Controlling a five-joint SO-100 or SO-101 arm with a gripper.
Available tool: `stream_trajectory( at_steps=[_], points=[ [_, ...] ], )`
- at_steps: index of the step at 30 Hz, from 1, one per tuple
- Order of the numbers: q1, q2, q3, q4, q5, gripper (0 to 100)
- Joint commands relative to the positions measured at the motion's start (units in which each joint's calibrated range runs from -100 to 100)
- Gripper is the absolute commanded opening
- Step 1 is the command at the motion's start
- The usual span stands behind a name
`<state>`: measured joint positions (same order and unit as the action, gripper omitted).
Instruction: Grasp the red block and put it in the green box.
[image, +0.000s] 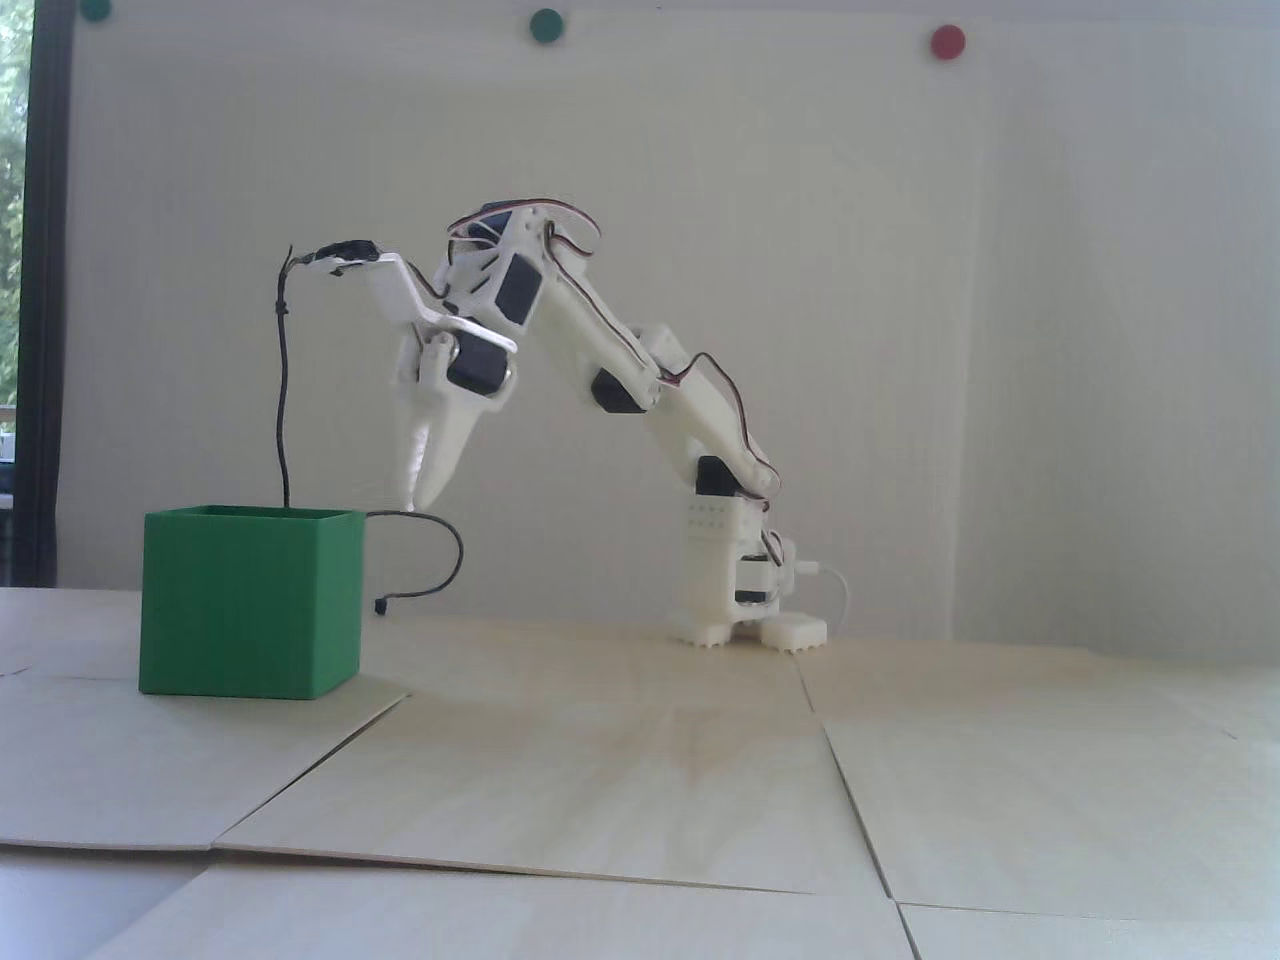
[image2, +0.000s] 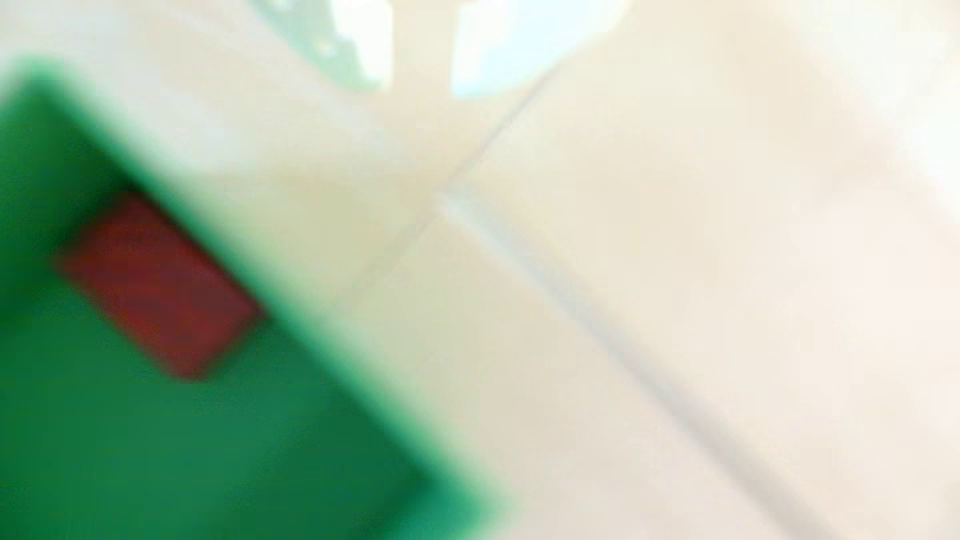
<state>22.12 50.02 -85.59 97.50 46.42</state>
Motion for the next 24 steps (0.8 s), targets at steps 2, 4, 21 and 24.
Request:
stream_trajectory(
  at_steps=[2,4,21,24],
  points=[
    [-1.5,-2.8,-0.7,2.0,4.2,2],
    [-2.3,-2.8,-0.7,2.1,4.3,2],
    [-15.7,-51.4,65.4,1.6,2.4,3],
    [-19.8,-65.1,81.1,-0.2,2.4,3]
  ],
)
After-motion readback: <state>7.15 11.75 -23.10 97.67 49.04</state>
